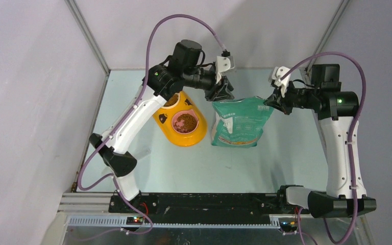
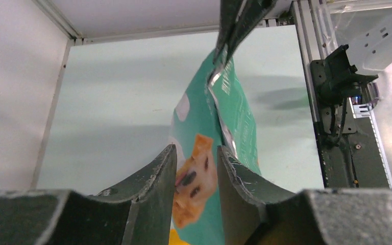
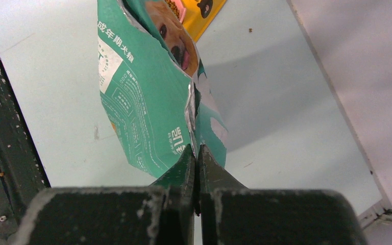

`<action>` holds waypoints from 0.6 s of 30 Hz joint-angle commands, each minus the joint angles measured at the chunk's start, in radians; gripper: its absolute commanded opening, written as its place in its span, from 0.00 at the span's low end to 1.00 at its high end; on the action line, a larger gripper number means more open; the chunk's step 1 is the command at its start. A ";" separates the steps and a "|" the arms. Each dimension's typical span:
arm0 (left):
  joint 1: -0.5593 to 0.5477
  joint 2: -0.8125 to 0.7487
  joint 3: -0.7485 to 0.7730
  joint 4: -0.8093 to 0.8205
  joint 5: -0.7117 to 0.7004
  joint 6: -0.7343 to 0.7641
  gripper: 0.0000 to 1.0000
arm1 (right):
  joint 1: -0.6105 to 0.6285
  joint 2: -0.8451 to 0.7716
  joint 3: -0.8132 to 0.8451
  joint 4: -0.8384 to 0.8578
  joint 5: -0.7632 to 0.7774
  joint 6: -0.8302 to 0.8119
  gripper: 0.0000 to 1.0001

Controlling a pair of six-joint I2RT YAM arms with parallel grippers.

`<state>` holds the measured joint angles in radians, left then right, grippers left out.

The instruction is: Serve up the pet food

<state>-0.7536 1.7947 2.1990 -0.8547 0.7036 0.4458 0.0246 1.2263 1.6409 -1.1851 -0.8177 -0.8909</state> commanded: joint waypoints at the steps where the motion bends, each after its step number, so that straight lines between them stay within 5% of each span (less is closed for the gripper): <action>1: -0.023 0.070 0.083 -0.049 0.014 0.061 0.43 | 0.052 -0.055 -0.001 0.055 0.048 -0.024 0.01; 4: -0.027 0.080 0.098 -0.079 0.053 0.079 0.50 | 0.072 -0.043 -0.003 0.038 0.068 -0.037 0.07; 10: -0.031 -0.035 -0.040 0.056 -0.027 -0.079 0.69 | 0.114 -0.029 -0.002 -0.001 0.055 -0.085 0.41; 14: -0.031 -0.135 -0.104 0.160 -0.128 -0.121 0.98 | 0.162 -0.013 -0.003 0.003 0.057 -0.091 0.42; 18: -0.038 -0.144 -0.056 0.003 -0.075 0.020 1.00 | 0.184 0.013 0.007 0.025 0.052 -0.086 0.38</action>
<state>-0.7807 1.7260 2.0888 -0.7944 0.6235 0.3878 0.1864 1.2148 1.6310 -1.1927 -0.7528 -0.9630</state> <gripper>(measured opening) 0.995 0.409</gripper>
